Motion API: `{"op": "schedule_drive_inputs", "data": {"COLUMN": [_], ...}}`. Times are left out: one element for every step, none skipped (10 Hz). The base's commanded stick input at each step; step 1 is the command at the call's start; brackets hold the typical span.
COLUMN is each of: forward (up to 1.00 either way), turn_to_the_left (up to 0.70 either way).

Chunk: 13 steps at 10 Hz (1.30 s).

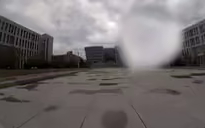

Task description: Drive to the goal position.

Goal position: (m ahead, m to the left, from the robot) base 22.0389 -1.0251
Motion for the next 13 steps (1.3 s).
{"op": "schedule_drive_inputs", "data": {"forward": [0.70, 0.70, 0.70, 0.70, 0.70, 0.70, 0.70, 0.70, 0.70, 0.70, 0.70, 0.70, 0.70], "turn_to_the_left": [0.00, 0.00, 0.00, 0.00, 0.01, 0.02, 0.02, 0.02, 0.02, 0.02, 0.02, 0.02, 0.02]}}
